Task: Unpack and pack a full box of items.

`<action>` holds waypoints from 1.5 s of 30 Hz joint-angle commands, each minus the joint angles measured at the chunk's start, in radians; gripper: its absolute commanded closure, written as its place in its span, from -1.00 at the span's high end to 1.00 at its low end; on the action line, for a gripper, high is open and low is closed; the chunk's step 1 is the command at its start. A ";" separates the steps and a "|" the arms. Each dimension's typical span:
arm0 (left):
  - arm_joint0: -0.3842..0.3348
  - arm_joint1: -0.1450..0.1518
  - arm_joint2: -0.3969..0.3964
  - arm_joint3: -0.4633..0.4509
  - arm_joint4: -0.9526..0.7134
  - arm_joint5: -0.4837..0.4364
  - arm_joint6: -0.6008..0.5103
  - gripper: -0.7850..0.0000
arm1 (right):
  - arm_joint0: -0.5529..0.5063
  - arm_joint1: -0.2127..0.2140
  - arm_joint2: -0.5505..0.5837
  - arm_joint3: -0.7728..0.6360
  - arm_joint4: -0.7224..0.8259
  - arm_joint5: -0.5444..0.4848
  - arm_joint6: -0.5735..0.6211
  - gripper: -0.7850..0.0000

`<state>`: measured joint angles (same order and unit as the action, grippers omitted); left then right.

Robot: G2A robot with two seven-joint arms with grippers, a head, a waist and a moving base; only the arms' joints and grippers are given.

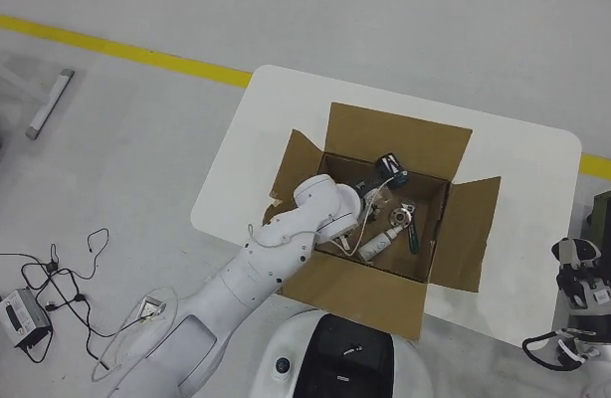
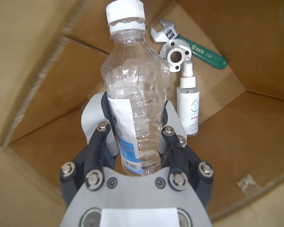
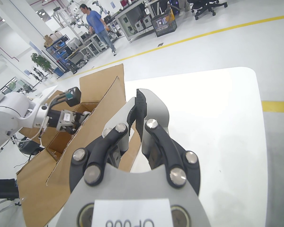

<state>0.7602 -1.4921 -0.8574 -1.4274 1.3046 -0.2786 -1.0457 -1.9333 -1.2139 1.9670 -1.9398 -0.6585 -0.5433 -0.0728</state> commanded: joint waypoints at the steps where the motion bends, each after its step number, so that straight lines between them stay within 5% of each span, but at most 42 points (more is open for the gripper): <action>1: 0.034 0.015 -0.062 -0.118 -0.023 -0.015 -0.028 -1.00 | 0.003 -0.001 -0.005 -0.001 -0.002 0.001 0.003 -1.00; 10: 0.097 0.048 -0.225 -0.425 -0.122 -0.056 -0.093 -1.00 | 0.014 -0.004 -0.037 -0.001 -0.013 0.001 0.010 -1.00; 19: 0.101 0.078 -0.380 -0.580 -0.102 -0.082 -0.218 -1.00 | 0.016 -0.007 -0.050 0.013 -0.019 -0.004 0.007 -1.00; 27: 0.180 0.116 -0.580 -0.670 0.043 -0.099 -0.320 -1.00 | 0.024 -0.009 -0.064 0.032 -0.014 -0.019 0.008 -1.00; 33: 0.230 0.137 -0.646 -0.653 0.170 -0.132 -0.364 -1.00 | 0.039 -0.009 -0.071 0.047 -0.012 -0.031 0.013 -1.00; 45: 0.362 0.141 -0.649 -0.435 0.226 0.062 -0.261 -1.00 | 0.053 -0.009 -0.066 0.079 0.005 -0.051 0.008 -1.00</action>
<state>1.1148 -1.3509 -1.5069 -1.8873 1.5311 -0.2337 -1.3169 -1.8800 -1.2226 1.8999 -1.8638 -0.6548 -0.5916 -0.0631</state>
